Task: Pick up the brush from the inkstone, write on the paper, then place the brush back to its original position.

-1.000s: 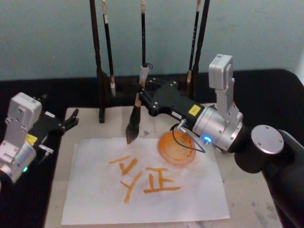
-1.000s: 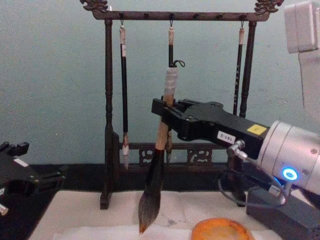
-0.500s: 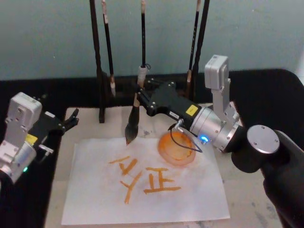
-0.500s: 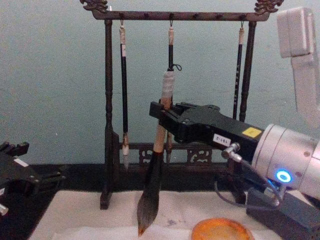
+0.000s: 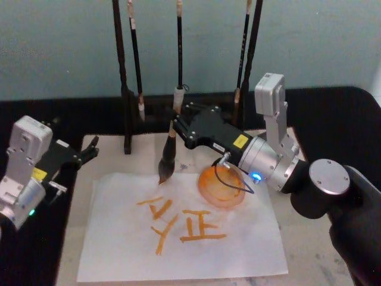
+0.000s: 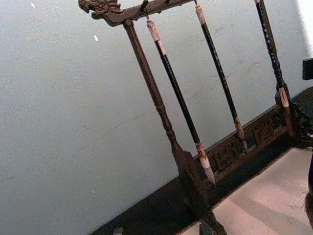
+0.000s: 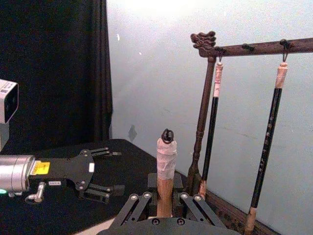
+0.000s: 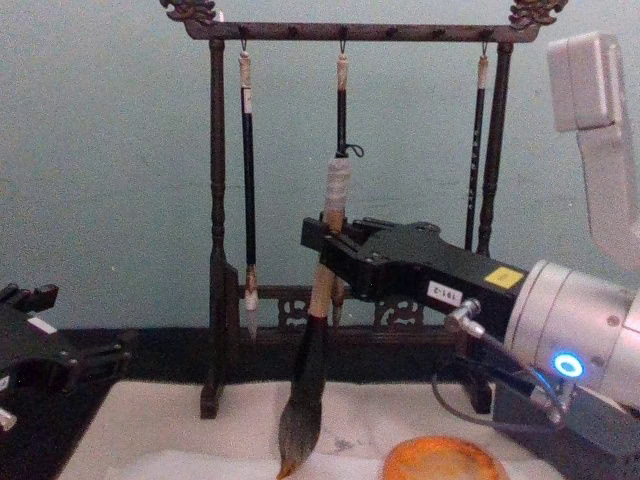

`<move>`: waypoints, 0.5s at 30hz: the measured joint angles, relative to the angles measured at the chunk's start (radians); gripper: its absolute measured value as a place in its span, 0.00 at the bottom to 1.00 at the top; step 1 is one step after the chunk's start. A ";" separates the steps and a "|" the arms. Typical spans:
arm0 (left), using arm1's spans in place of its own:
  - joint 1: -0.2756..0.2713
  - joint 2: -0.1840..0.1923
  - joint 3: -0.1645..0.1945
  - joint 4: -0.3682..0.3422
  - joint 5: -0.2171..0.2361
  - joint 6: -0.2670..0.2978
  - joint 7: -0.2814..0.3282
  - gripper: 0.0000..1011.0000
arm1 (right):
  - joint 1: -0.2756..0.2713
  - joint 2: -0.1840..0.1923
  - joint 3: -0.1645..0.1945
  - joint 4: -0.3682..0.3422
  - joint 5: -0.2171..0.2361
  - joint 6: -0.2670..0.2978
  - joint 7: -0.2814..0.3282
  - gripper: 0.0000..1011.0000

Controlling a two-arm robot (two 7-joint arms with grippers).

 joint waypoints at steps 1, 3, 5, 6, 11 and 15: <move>0.000 0.000 0.000 0.000 0.000 0.000 0.000 1.00 | -0.001 0.000 0.001 0.000 -0.001 0.000 0.000 0.18; 0.000 0.000 0.000 0.000 0.000 0.000 0.000 1.00 | -0.003 0.001 0.003 0.000 -0.003 0.000 0.001 0.18; 0.000 0.000 0.000 0.000 0.000 0.000 0.000 1.00 | -0.005 0.002 0.006 -0.001 -0.005 0.000 0.001 0.18; 0.000 0.000 0.000 0.000 0.000 0.000 0.000 1.00 | -0.005 0.003 0.007 -0.002 -0.005 0.000 0.001 0.18; 0.000 0.000 0.000 0.000 0.000 0.000 0.000 1.00 | -0.011 0.007 0.012 -0.008 -0.006 0.000 0.002 0.18; 0.000 0.000 0.000 0.000 0.000 0.000 0.000 1.00 | -0.016 0.011 0.017 -0.016 -0.006 0.001 0.002 0.18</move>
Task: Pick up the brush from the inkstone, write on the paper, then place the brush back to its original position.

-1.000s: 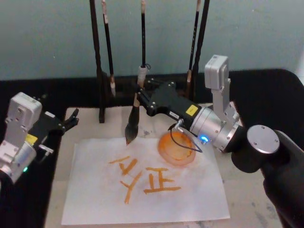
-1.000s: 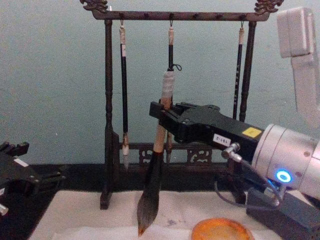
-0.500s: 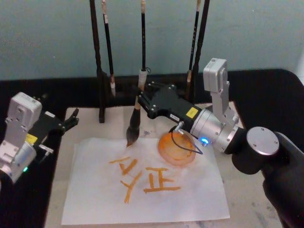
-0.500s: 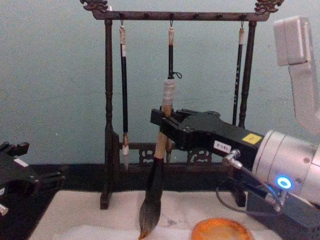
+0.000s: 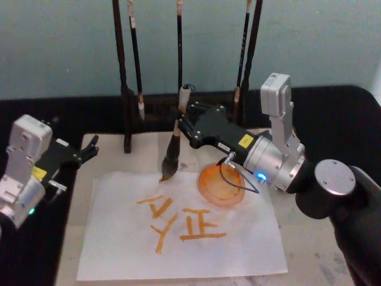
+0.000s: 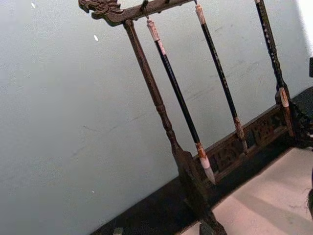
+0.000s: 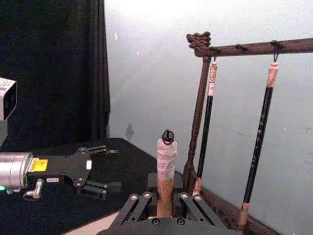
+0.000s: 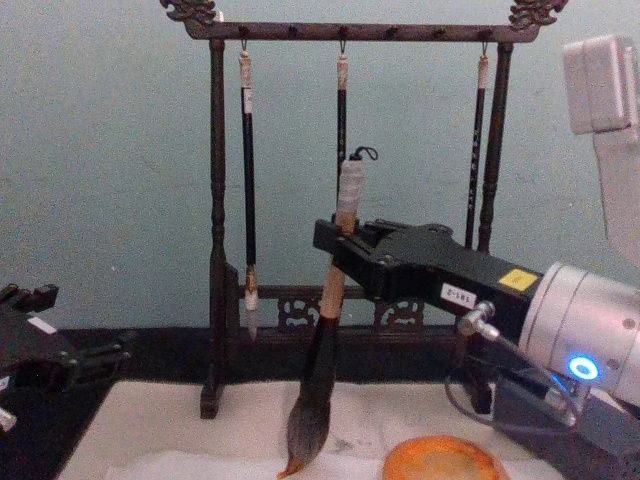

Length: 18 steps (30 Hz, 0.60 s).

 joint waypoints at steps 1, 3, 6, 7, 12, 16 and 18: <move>0.000 0.000 0.000 0.000 0.000 0.000 0.000 1.00 | -0.001 0.001 0.001 -0.002 0.000 0.000 0.000 0.18; 0.000 0.000 0.000 0.000 0.000 0.000 0.000 1.00 | -0.005 0.005 0.004 -0.009 0.001 0.002 0.000 0.18; 0.000 0.000 0.000 0.000 0.000 0.000 0.000 1.00 | -0.012 0.011 0.007 -0.021 0.003 0.005 0.001 0.18; 0.000 0.000 0.000 0.000 0.000 0.000 0.000 1.00 | -0.012 0.011 0.007 -0.021 0.003 0.005 0.001 0.18; 0.000 0.000 0.000 0.000 0.000 0.000 0.000 1.00 | -0.025 0.022 0.010 -0.041 0.005 0.007 0.002 0.18; 0.000 0.000 0.000 0.000 0.000 0.000 0.000 1.00 | -0.031 0.027 0.012 -0.050 0.005 0.007 0.001 0.18; 0.000 0.000 0.000 0.000 0.000 0.000 0.000 1.00 | -0.034 0.030 0.014 -0.053 0.005 0.008 0.001 0.18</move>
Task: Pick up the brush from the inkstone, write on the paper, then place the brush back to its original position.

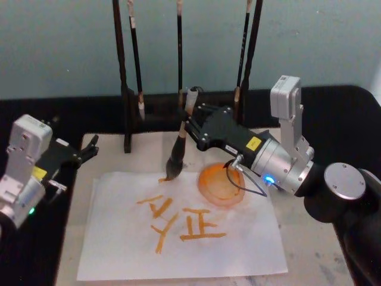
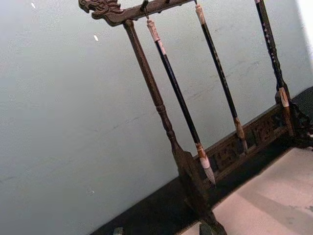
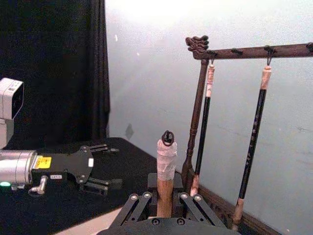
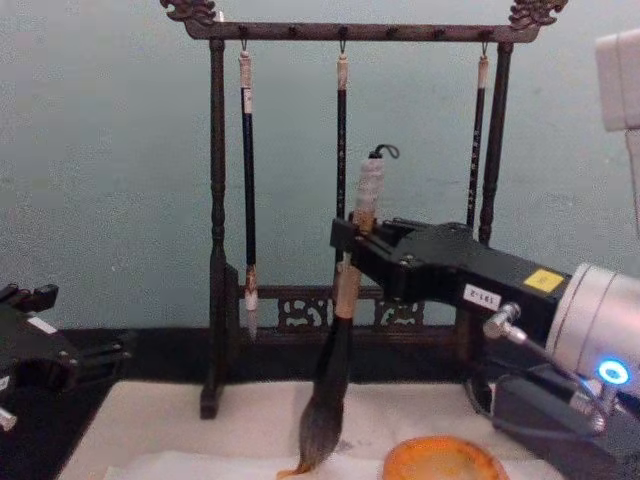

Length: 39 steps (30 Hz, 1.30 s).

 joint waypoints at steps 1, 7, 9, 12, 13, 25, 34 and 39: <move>0.000 0.000 0.000 0.000 0.000 0.000 0.000 1.00 | -0.002 0.002 0.001 -0.003 0.000 0.000 -0.001 0.18; 0.000 0.000 0.000 0.000 0.000 0.000 0.000 1.00 | -0.008 0.010 0.008 -0.008 0.000 0.000 -0.006 0.18; 0.000 0.000 0.000 0.000 0.000 0.000 0.000 1.00 | -0.009 0.012 0.011 -0.009 0.000 0.001 -0.007 0.18; 0.000 0.000 0.000 0.000 0.000 0.000 0.000 1.00 | -0.013 0.016 0.015 -0.015 0.003 0.001 -0.008 0.18; 0.000 0.000 0.000 0.000 0.000 0.000 0.000 1.00 | -0.013 0.017 0.016 -0.016 0.004 0.002 -0.008 0.18; 0.000 0.000 0.000 0.000 0.000 0.000 0.000 1.00 | -0.028 0.033 0.028 -0.042 0.011 0.004 -0.012 0.18; 0.000 0.000 0.000 0.000 0.000 0.000 0.000 1.00 | -0.036 0.043 0.041 -0.060 0.015 0.004 -0.018 0.18; 0.000 0.000 0.000 0.000 0.000 0.000 0.000 1.00 | -0.044 0.048 0.055 -0.089 0.036 0.009 -0.019 0.18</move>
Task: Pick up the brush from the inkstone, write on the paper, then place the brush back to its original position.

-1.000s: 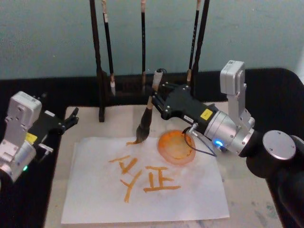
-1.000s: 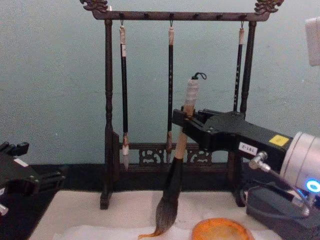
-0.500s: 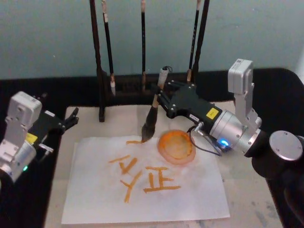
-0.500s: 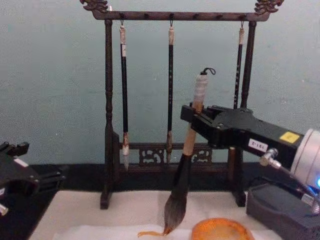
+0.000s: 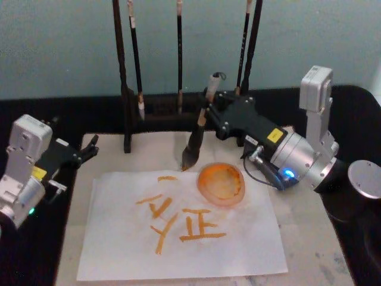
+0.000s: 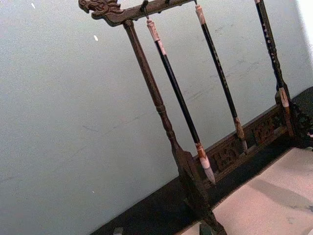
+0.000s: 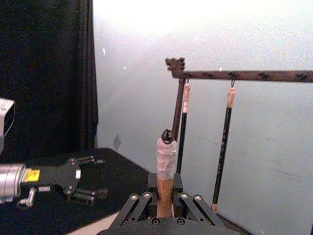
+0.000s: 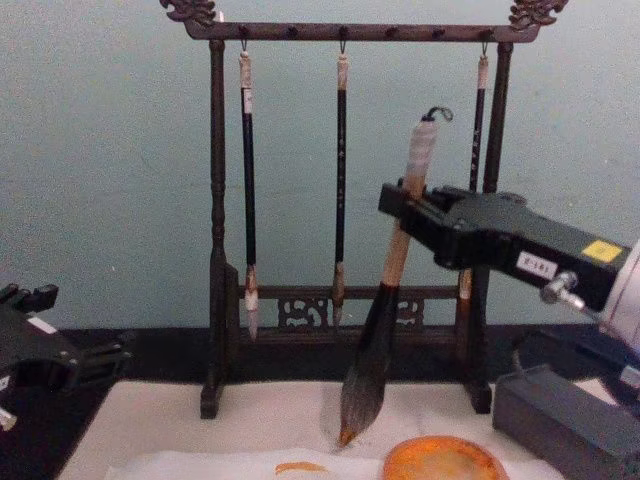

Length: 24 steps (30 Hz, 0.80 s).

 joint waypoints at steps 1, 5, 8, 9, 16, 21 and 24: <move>0.000 0.000 0.000 0.000 0.000 0.000 0.000 1.00 | -0.001 0.001 0.003 -0.004 0.004 0.001 0.000 0.18; 0.000 0.000 0.000 0.000 0.000 0.000 0.000 1.00 | -0.005 0.006 0.021 -0.021 0.032 0.018 -0.006 0.18; 0.000 0.000 0.000 0.000 0.000 0.000 0.000 1.00 | -0.007 0.010 0.043 -0.027 0.062 0.041 -0.017 0.18; 0.000 0.000 0.000 0.000 0.000 0.000 0.000 1.00 | -0.008 0.011 0.049 -0.029 0.070 0.047 -0.021 0.18; 0.000 0.000 0.000 0.000 0.000 0.000 0.000 1.00 | -0.038 0.034 0.120 -0.060 0.147 0.093 -0.069 0.18; 0.000 0.000 0.000 0.000 0.000 0.000 0.000 1.00 | -0.058 0.045 0.151 -0.074 0.191 0.129 -0.092 0.18; 0.000 0.000 0.000 0.000 0.000 0.000 0.000 1.00 | -0.066 0.050 0.167 -0.077 0.229 0.167 -0.107 0.18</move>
